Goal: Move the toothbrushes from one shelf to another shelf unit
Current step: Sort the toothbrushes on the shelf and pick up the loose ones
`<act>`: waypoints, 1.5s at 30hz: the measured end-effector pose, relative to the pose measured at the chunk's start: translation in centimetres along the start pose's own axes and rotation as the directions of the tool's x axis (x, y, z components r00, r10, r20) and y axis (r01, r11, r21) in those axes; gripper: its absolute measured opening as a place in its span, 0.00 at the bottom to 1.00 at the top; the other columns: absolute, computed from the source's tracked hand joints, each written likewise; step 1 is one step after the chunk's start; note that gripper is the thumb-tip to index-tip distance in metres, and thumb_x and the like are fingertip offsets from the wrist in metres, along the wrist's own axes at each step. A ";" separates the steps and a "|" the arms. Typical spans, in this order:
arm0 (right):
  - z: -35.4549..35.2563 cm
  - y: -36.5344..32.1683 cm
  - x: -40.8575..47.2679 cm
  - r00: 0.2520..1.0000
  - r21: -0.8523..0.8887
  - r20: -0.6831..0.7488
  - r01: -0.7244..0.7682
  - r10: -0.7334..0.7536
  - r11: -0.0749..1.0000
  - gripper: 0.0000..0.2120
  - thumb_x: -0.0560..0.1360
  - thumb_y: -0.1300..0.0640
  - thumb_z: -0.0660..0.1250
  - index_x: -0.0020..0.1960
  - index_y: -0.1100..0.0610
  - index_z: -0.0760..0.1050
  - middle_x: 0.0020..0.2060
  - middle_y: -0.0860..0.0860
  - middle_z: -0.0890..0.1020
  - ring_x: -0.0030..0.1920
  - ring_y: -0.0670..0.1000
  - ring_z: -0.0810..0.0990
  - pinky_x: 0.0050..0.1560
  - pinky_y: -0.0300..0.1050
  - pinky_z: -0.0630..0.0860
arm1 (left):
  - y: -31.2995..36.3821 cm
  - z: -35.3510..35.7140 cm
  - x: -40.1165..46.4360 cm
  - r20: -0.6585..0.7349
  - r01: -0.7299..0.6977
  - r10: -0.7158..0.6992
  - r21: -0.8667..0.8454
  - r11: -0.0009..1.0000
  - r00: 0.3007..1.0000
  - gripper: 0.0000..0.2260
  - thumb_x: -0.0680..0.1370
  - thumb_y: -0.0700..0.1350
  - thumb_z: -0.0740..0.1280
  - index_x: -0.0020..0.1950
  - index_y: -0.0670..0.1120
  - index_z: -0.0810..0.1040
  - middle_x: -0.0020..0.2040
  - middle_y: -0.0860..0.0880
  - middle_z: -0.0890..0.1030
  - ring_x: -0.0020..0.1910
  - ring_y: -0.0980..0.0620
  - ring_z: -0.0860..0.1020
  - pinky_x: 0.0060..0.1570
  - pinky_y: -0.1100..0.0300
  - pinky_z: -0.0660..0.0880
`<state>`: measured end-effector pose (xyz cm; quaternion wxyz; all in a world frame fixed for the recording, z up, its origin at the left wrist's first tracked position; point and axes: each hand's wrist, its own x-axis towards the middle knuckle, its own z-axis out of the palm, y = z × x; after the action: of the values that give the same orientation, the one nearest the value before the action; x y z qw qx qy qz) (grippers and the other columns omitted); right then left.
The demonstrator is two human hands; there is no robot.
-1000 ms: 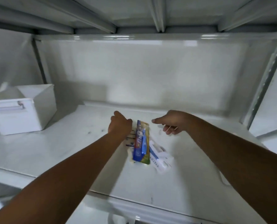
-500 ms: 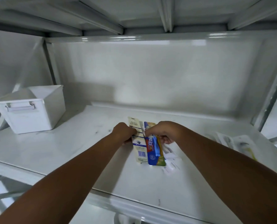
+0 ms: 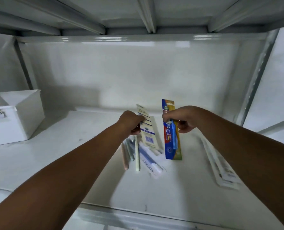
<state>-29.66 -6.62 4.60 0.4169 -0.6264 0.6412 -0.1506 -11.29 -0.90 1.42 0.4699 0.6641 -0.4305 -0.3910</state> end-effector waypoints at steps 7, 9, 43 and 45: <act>-3.1 5.0 0.2 0.986 -0.062 -0.086 -0.150 0.144 0.987 0.10 0.68 0.55 0.72 0.44 0.57 0.72 0.33 0.51 0.71 0.30 0.48 0.66 0.37 0.41 0.73 | -0.5 8.2 0.0 0.148 -0.014 0.004 0.065 0.998 0.989 0.09 0.75 0.42 0.72 0.39 0.41 0.75 0.35 0.43 0.80 0.21 0.54 0.79 0.18 0.65 0.72; -2.8 6.0 0.9 0.984 -0.087 -0.100 -0.155 0.146 0.984 0.10 0.70 0.57 0.71 0.43 0.57 0.70 0.33 0.52 0.68 0.31 0.48 0.66 0.32 0.41 0.72 | -1.3 9.6 0.2 0.129 -0.078 0.051 0.213 0.974 0.990 0.11 0.74 0.45 0.73 0.38 0.40 0.77 0.34 0.44 0.80 0.22 0.54 0.80 0.22 0.66 0.72; 8.8 -0.1 1.6 0.960 -0.506 0.171 0.278 -0.221 0.816 0.22 0.71 0.48 0.74 0.29 0.58 0.67 0.22 0.53 0.69 0.22 0.51 0.65 0.30 0.39 0.66 | -7.0 -2.1 0.2 -0.287 0.083 0.229 0.773 0.629 0.930 0.32 0.72 0.67 0.64 0.65 0.44 0.68 0.62 0.43 0.66 0.63 0.42 0.66 0.58 0.49 0.69; 8.9 0.2 1.8 0.964 -0.485 0.168 0.262 -0.205 0.835 0.22 0.70 0.48 0.75 0.30 0.58 0.66 0.23 0.53 0.68 0.23 0.51 0.65 0.30 0.40 0.65 | -7.0 -2.6 0.0 -0.288 0.081 0.221 0.758 0.647 0.932 0.30 0.73 0.65 0.65 0.65 0.44 0.68 0.62 0.43 0.66 0.63 0.42 0.66 0.57 0.50 0.70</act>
<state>-23.08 -5.35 -1.55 0.2522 -0.7940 0.5531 0.0061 -7.43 1.16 -4.62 0.2328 0.8409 -0.4877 -0.0294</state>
